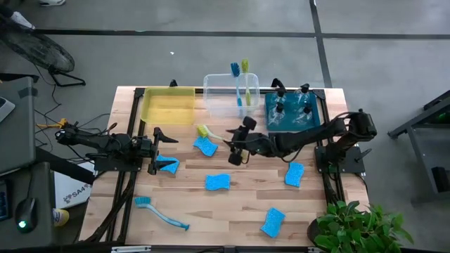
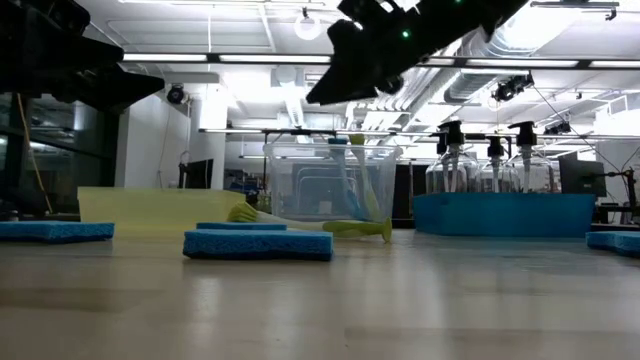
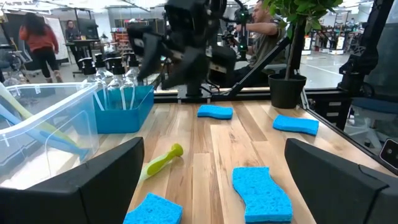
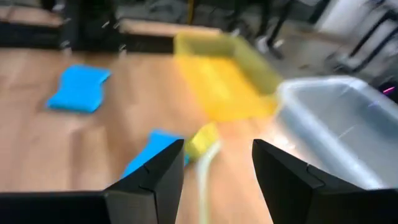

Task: Pick & Place Kitchen Sink Supplies
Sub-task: Put the green dish brush into the transparent container

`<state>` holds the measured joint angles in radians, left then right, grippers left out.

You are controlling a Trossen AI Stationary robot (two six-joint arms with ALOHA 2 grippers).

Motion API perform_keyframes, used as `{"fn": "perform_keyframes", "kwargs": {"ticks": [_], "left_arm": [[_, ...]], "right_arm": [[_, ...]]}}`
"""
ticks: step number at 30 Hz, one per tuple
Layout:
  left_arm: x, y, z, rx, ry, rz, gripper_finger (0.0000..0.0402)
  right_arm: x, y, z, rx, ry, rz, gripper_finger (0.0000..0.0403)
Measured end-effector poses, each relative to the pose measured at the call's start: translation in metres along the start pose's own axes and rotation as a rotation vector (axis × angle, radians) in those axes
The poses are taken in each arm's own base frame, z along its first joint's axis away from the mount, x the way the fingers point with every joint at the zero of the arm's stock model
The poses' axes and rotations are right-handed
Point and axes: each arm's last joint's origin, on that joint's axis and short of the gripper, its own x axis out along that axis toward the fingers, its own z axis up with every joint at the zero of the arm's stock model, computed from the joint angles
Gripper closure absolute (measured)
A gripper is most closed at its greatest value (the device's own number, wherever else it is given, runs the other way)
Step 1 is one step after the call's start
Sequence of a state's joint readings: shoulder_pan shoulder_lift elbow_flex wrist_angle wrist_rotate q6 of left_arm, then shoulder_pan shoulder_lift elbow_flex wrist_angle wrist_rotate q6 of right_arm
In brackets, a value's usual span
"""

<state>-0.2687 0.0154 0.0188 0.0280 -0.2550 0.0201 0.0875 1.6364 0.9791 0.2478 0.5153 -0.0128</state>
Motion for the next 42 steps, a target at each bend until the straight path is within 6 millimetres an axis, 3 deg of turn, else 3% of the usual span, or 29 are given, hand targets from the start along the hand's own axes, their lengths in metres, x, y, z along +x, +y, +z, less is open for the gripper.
{"fn": "perform_keyframes", "kwargs": {"ticks": [8, 15, 22, 31, 42], "left_arm": [[0.000, 0.000, 0.000, 0.000, 0.000, 0.000, 0.0020], [0.000, 0.000, 0.000, 0.000, 0.000, 0.000, 0.0020], [0.000, 0.000, 0.000, 0.000, 0.000, 0.000, 0.0020], [0.000, 0.000, 0.000, 0.000, 0.000, 0.000, 0.0020], [0.000, 0.000, 0.000, 0.000, 0.000, 0.000, 0.0020]], "right_arm": [[0.008, 0.015, -0.025, -0.025, 0.150, 0.083, 0.0221], [0.049, 0.021, -0.034, -0.034, 0.207, 0.056, 0.0222], [0.094, 0.013, -0.041, -0.016, 0.341, 0.013, 0.0222], [0.133, 0.004, -0.054, 0.044, 0.437, -0.046, 0.0222], [0.151, 0.002, -0.070, 0.113, 0.472, -0.025, 0.0261]]}}
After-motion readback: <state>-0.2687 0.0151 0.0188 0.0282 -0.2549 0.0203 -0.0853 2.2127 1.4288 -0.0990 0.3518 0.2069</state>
